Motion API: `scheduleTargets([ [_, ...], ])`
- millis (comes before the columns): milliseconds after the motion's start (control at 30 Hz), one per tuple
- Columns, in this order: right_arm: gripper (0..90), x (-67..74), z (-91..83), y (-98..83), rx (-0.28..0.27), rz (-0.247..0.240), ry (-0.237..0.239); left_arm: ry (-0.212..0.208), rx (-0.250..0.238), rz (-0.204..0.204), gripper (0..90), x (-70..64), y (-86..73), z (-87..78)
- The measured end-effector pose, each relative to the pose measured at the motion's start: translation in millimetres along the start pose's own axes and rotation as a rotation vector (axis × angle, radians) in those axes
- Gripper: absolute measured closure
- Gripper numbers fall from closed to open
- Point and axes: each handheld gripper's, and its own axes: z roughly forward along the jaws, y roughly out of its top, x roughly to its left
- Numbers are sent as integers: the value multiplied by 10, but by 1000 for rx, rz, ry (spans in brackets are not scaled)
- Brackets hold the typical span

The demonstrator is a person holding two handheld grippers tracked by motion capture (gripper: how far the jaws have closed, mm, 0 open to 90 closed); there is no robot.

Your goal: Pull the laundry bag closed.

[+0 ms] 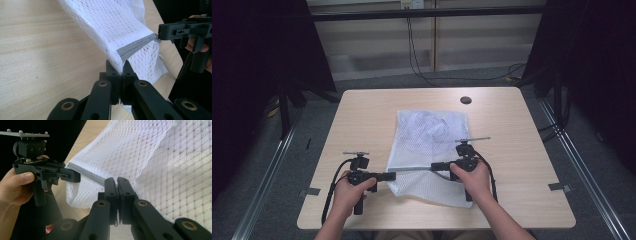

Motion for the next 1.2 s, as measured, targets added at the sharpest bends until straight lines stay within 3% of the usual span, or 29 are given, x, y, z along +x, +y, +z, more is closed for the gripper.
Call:
scheduleTargets([
  [267,879,-36,-37,17,-1,0,-17,9,-13,-19,881,40,-8,-26],
  [1200,879,-84,-114,-1,-5,5,-22,3,-5,-5,882,15,-7,-19],
])
